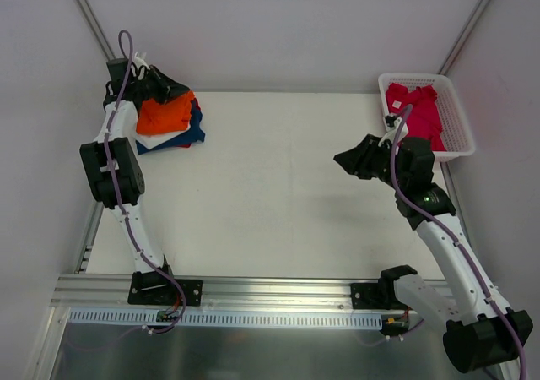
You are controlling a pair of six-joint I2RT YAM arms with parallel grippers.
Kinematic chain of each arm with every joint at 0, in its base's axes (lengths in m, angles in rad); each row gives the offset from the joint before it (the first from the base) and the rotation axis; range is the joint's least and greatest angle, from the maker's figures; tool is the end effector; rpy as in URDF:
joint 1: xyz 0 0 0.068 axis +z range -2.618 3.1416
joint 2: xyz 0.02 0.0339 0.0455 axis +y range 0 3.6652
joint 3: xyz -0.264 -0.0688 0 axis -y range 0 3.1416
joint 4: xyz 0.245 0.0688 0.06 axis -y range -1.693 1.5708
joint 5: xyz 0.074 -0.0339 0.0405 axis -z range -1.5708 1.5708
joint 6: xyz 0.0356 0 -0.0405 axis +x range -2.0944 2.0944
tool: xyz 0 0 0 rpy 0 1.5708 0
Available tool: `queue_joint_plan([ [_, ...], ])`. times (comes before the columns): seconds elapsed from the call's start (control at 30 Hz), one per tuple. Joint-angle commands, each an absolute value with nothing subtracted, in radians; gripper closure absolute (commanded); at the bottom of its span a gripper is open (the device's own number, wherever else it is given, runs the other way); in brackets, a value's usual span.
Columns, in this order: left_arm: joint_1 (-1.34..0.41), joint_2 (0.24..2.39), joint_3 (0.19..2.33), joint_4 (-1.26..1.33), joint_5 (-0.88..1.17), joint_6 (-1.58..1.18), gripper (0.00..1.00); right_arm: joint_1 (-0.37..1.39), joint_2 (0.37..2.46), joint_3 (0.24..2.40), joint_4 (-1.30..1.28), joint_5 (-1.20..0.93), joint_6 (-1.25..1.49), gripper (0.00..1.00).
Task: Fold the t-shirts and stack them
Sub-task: Neatly place the folded tshirt to the corner
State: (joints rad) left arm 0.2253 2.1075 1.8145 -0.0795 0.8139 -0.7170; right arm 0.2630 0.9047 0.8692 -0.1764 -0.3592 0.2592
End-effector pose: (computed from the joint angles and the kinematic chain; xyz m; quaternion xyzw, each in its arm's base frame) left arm 0.4917 0.0862 0.2912 -0.1453 0.7771 -0.4431 0.4228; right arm 0.1983 0.0664 0.3498 -0.1137 0.7652 0.2939 0.5614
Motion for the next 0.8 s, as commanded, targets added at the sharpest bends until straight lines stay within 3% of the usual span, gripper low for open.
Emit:
queue_joint_plan([
  [0.0, 0.255, 2.115, 1.734, 0.344, 0.931, -0.976, 1.00, 0.255, 0.879, 0.859, -0.156, -0.365, 0.247, 0.66],
  [0.4, 0.288, 2.376, 1.493, 0.807, 0.927, -1.339, 1.00, 0.253, 0.858, 0.871, -0.186, -0.348, 0.244, 0.66],
  [0.77, 0.293, 2.422, 1.388, 0.716, 0.879, -1.295, 1.00, 0.253, 0.859, 0.873, -0.186, -0.345, 0.256, 0.66],
])
